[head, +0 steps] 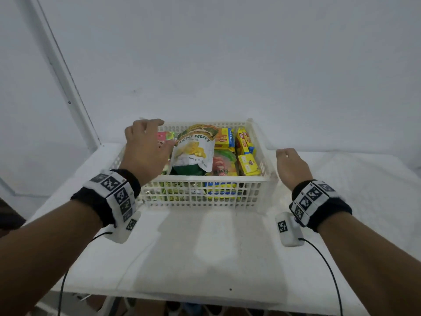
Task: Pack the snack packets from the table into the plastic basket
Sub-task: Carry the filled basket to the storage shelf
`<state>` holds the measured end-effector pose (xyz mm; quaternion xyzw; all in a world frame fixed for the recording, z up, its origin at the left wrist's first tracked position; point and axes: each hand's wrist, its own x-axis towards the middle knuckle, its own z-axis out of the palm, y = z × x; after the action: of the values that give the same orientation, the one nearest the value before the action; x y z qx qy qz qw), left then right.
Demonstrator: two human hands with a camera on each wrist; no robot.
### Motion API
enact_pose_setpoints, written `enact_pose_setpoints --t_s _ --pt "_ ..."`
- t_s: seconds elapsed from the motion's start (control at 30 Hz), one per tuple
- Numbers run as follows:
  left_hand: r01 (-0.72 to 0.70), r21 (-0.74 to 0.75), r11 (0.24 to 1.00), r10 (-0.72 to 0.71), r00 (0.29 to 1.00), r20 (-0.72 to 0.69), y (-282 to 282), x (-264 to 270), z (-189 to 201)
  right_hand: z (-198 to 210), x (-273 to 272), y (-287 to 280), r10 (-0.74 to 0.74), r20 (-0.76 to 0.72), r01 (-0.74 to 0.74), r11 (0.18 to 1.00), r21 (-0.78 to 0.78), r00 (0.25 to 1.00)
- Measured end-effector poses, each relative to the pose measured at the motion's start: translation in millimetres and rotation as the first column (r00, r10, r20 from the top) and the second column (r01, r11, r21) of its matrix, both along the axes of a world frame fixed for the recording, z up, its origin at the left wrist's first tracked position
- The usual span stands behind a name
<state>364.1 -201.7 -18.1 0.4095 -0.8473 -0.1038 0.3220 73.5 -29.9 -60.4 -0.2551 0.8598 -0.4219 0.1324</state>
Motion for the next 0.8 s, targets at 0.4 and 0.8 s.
enact_pose_setpoints --t_s 0.4,0.8 --pt "0.519 0.208 0.829 -0.553 0.705 0.445 207 -188 -51 -8 -123 167 0.129 -0.228 -0.016 0.898 0.44 0.965" --pt "0.199 0.27 0.942 -0.333 0.461 0.823 265 -278 -84 -53 -229 274 0.397 -0.097 -0.164 0.573 0.803 0.913"
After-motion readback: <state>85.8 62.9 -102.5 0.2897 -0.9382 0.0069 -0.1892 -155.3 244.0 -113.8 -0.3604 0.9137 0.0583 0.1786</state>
